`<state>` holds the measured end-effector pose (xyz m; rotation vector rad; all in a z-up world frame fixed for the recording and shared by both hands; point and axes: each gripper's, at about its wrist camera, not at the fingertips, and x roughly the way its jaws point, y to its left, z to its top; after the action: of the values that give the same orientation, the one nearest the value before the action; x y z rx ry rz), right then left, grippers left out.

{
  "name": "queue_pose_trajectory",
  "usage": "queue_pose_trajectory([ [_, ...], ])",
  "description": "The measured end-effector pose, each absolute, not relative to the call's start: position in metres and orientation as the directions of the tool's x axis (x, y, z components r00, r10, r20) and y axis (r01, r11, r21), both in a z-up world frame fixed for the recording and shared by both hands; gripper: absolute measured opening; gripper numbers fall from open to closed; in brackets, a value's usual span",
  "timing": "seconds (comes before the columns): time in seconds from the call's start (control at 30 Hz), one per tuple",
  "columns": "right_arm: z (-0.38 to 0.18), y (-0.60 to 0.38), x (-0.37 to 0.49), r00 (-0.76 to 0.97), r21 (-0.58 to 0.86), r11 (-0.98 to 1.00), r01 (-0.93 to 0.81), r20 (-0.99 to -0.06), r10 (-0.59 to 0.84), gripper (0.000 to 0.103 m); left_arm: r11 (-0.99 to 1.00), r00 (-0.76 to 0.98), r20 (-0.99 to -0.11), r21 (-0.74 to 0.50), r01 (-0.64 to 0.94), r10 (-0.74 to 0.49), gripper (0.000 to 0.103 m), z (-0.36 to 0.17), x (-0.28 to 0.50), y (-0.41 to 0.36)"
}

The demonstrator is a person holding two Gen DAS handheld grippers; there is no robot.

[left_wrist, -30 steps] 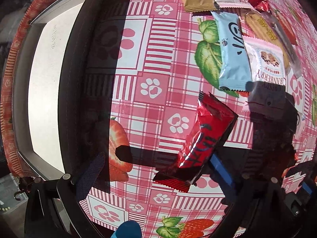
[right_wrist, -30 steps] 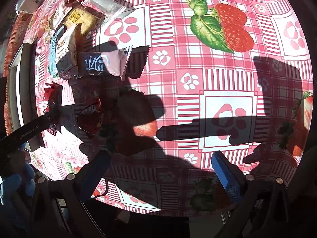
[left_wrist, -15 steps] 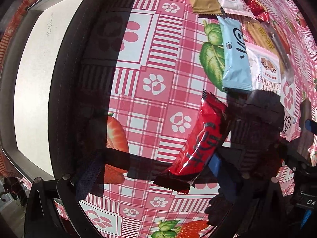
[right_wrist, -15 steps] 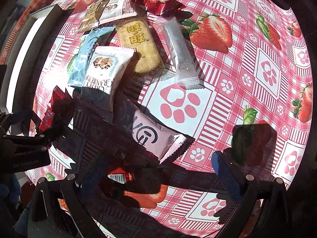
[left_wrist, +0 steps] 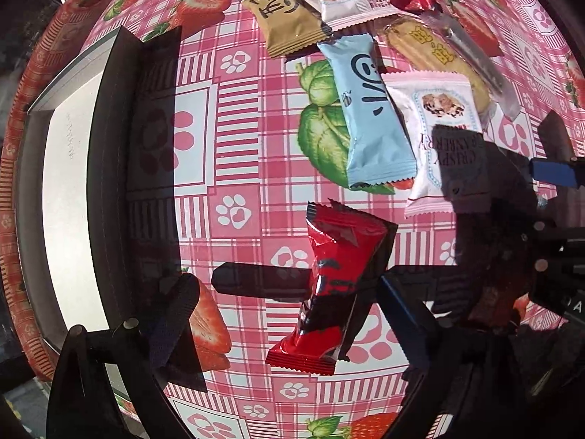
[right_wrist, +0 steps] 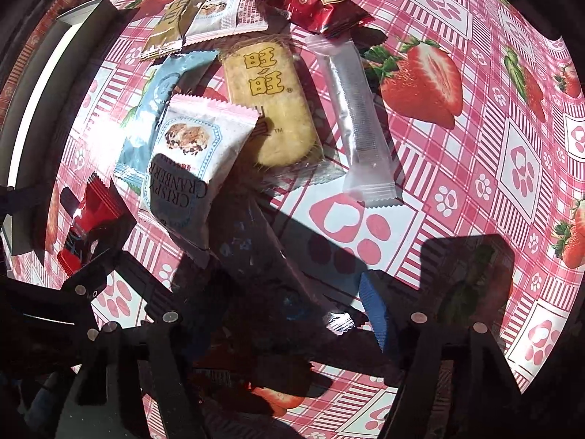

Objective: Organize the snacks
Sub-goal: 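Grasp the pink snack bar with the right tool while the left tool holds the red bar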

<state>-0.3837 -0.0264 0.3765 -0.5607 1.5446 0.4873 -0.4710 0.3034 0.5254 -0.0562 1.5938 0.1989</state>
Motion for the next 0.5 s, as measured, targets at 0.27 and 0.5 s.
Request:
queue_pose_trajectory([
  [0.27,0.41,-0.148,-0.365,-0.085,0.036,0.91,-0.413,-0.996,0.001,0.025,0.997,0.001,-1.0,0.01,-0.079,0.01,0.058,0.491,-0.439,0.342],
  [0.5,0.423,-0.228,-0.383,-0.162,0.082,0.985,-0.15,-0.985,0.057,0.025,1.0,0.007,-1.0,0.014,0.008,0.013,0.045,0.432,-0.411,0.329],
])
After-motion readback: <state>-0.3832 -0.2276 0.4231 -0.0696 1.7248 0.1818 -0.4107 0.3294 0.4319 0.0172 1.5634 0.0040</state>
